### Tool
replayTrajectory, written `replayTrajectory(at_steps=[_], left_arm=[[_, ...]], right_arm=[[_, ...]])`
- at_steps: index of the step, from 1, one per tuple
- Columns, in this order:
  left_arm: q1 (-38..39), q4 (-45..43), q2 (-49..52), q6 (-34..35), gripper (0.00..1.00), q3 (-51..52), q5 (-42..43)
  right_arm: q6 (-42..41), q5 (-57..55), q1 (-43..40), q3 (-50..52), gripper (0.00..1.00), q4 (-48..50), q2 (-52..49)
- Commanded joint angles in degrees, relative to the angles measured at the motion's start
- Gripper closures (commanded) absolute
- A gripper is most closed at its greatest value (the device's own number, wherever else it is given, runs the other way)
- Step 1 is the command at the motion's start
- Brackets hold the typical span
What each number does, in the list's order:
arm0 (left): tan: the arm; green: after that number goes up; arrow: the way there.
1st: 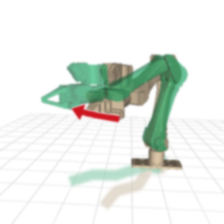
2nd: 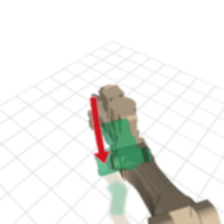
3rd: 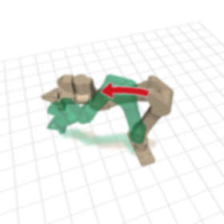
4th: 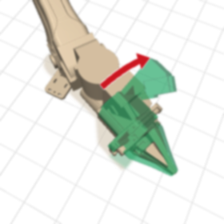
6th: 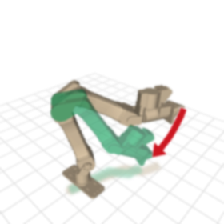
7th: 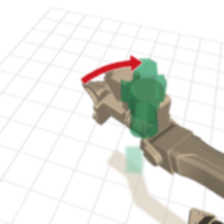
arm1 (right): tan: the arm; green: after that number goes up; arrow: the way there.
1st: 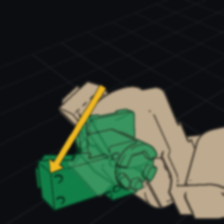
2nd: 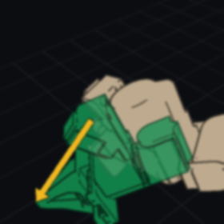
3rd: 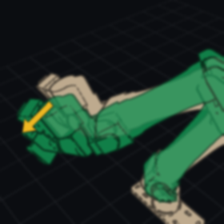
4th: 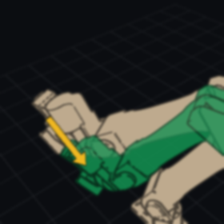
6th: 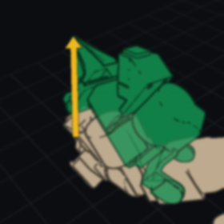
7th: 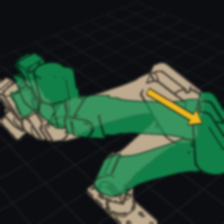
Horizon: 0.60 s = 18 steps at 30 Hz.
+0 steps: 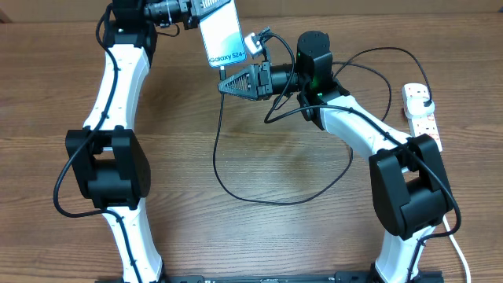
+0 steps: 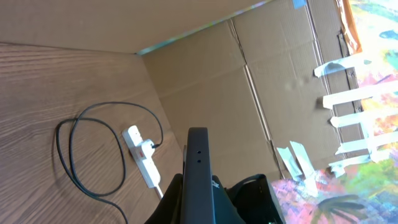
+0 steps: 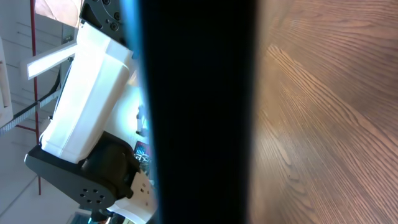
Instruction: Plug charger to phone and switch on socket
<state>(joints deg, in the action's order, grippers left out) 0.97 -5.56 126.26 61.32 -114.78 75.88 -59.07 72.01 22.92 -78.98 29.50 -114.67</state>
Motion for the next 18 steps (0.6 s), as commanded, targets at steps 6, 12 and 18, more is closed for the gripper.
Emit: replayTrajectory(at_steps=[6, 12, 18], left_arm=[[-1.3, -0.3, -0.3, 0.4, 0.96, -0.7, 7.3], [-1.0, -0.5, -0.2, -0.2, 0.96, -0.7, 9.6], [-0.7, -0.5, -0.2, -0.9, 0.96, -0.7, 9.7]], right_arm=[[0.6, 0.1, 0.2, -1.2, 0.96, 0.2, -0.2], [0.6, 0.0, 0.2, -1.2, 0.96, 0.2, -0.2], [0.6, 0.0, 0.2, -1.2, 0.96, 0.2, -0.2]])
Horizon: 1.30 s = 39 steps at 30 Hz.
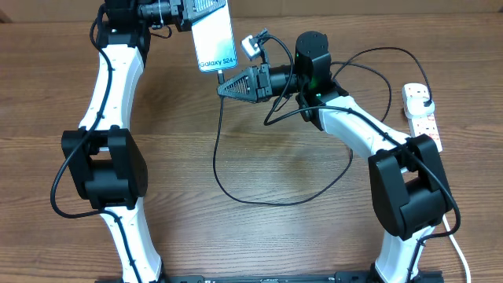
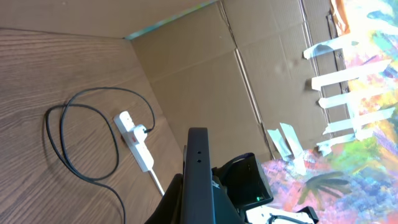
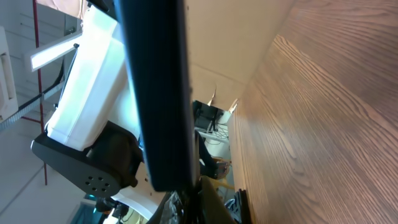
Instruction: Plug charger to phone and switch on socket
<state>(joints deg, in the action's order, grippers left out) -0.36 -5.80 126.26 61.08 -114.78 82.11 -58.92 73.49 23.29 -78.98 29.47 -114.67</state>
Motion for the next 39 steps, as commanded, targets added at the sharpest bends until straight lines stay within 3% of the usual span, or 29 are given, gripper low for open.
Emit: replayTrajectory(at_steps=[1, 39], left_arm=[[0.8, -0.2, -0.2, -0.7, 0.96, -0.7, 3.5], [2.3, -0.2, -0.3, -2.4, 0.94, -0.7, 8.4]], right_arm=[[0.5, -1.4, -0.2, -1.2, 0.96, 0.2, -0.2], [2.2, -1.5, -0.2, -1.2, 0.96, 0.2, -0.2]])
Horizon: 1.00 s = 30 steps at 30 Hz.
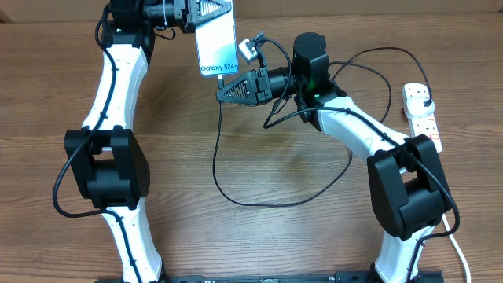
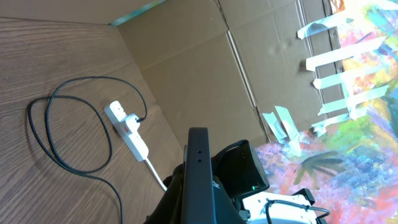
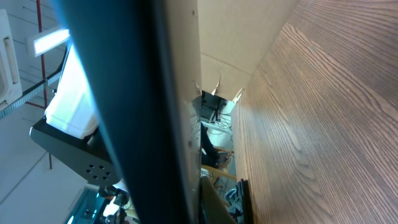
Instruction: Plug charger to phone and switch on socket
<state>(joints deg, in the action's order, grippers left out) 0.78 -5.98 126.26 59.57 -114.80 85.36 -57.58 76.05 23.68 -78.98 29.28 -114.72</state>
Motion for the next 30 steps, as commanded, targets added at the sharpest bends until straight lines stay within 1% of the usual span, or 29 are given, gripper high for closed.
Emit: replayTrajectory(at_steps=[1, 10, 22, 30], left_arm=[[1.2, 0.0, -0.2, -0.9, 0.94, -0.7, 5.2], [1.2, 0.0, -0.2, -0.3, 0.94, -0.7, 5.2], [1.2, 0.0, -0.2, -0.4, 0.94, -0.7, 5.2], [1.2, 0.0, -0.2, -0.4, 0.95, -0.7, 5.2]], right_arm=[[0.9, -4.3, -0.6, -1.2, 0.96, 0.4, -0.2], [4.1, -5.2, -0.6, -1.2, 0.96, 0.4, -0.2], [3.6, -8.5, -0.6, -1.2, 0.96, 0.4, -0.2], [2.8, -11.0, -0.6, -1.2, 0.96, -1.6, -0.2]])
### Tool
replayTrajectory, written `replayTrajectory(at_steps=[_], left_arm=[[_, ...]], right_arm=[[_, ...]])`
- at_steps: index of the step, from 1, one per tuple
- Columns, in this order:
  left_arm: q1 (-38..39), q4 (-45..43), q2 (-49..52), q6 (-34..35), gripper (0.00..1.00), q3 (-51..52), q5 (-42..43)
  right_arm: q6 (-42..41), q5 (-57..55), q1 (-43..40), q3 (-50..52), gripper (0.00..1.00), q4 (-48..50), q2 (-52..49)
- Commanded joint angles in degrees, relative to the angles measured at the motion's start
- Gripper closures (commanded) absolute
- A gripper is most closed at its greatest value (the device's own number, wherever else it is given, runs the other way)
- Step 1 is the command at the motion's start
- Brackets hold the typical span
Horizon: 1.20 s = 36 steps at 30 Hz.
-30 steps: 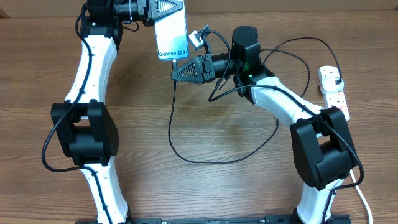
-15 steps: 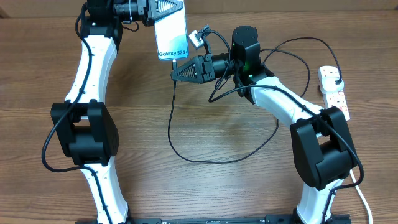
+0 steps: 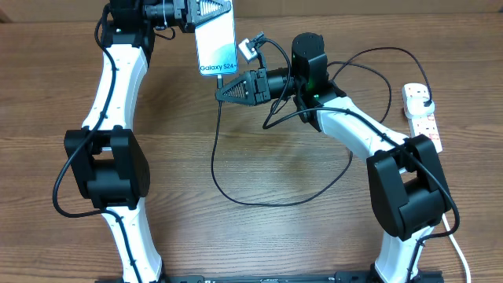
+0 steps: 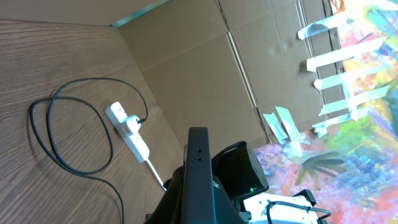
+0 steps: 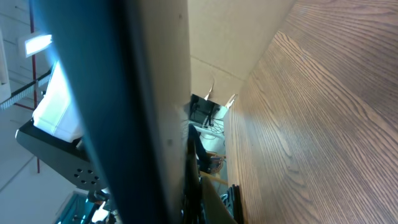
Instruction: Plug charger to phone and switch on socket
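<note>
In the overhead view my left gripper (image 3: 206,12) is shut on the top of a phone (image 3: 217,45), holding it above the table's far edge with its lit "Galaxy S24" screen facing up. My right gripper (image 3: 222,90) points left, just below the phone's lower edge, shut on the end of the black charger cable (image 3: 228,185). Whether the connector touches the phone I cannot tell. The white socket strip (image 3: 421,118) lies at the far right with the charger's plug (image 3: 424,101) in it. The left wrist view shows the phone's dark edge (image 4: 198,171); the right wrist view shows that dark edge (image 5: 106,106) up close.
The cable loops over the wooden table (image 3: 291,236) between the arms and back to the strip (image 4: 128,134). A cardboard wall (image 4: 205,81) stands behind the table. The right arm's black wrist (image 3: 308,59) is close to the phone.
My right gripper has shifted a little to the left with the cable end, nearer the phone's lower edge. The phone and left gripper are almost where they were.
At first the phone was held tilted, further right over my right gripper. Then it sat further left and straighter. After that it hung just above the right gripper's tip, which has now edged left beneath it, still holding the cable end.
</note>
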<state>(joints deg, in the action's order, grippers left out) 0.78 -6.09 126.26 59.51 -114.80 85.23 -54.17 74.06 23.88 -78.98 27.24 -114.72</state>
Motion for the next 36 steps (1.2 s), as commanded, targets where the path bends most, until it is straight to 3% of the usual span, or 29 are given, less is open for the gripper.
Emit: replayTrajectory(at_steps=[1, 18, 36], left_arm=[[1.2, 0.1, -0.3, -0.4, 0.94, -0.7, 5.3], [-0.3, -0.2, -0.3, -1.2, 0.95, -0.7, 3.8], [-1.6, -3.2, -0.3, -1.2, 0.93, -0.7, -2.0]], right_arm=[[-1.2, -9.2, -0.8, -1.2, 0.96, 0.5, -0.2], [-1.5, -6.9, -0.8, -1.2, 0.96, -0.9, -0.2], [3.7, 1.2, -0.3, -1.2, 0.96, -2.4, -0.2]])
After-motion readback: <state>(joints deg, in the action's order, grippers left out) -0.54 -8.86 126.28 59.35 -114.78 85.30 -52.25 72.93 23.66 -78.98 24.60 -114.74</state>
